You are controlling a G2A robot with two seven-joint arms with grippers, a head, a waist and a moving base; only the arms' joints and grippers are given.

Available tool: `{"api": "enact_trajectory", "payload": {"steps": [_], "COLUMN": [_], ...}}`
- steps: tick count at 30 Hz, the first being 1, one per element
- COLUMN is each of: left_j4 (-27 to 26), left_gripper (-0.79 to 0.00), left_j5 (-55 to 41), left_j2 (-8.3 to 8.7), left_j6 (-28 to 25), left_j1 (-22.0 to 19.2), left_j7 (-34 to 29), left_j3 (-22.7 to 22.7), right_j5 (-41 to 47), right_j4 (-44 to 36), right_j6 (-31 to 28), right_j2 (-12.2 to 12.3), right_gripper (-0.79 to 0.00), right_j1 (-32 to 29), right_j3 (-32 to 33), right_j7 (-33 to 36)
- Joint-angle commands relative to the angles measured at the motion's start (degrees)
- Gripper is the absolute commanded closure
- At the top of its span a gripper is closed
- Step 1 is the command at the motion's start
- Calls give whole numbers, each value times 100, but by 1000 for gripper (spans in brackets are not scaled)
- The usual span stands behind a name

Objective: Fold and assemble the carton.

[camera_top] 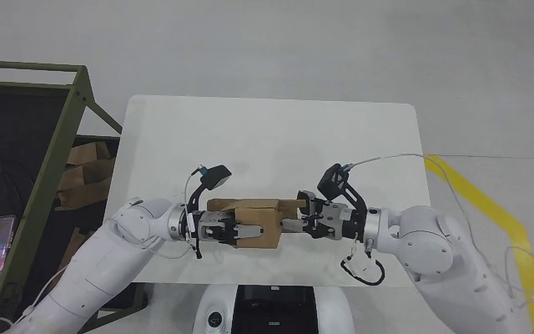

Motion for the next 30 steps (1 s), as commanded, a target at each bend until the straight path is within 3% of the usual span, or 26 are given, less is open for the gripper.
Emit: {"api": "enact_trajectory", "payload": {"steps": [1,12,21,30], "left_j4": [12,87,104,69], "left_gripper": [0,0,0,0], "left_j5": [-8,-99,-193,-292], "left_j2": [24,143,235,325], "left_j6": [-12,-100,-152,-131], "left_j1": [-23,-158,-253,-359], "left_j7": [12,100,153,131], "left_j3": [36,241,399,565], "right_j5": [82,423,687,811], "right_j4": [24,34,203,344], "right_j6": [-81,-364,-528,-653], "right_j2": [-4,-2,-17,-54], "right_gripper": [-363,-354,-299,-175], "right_j1": [9,11,164,379], "right_j3": [-21,-48,-154,-347], "right_j7": [-8,47,159,185]}}
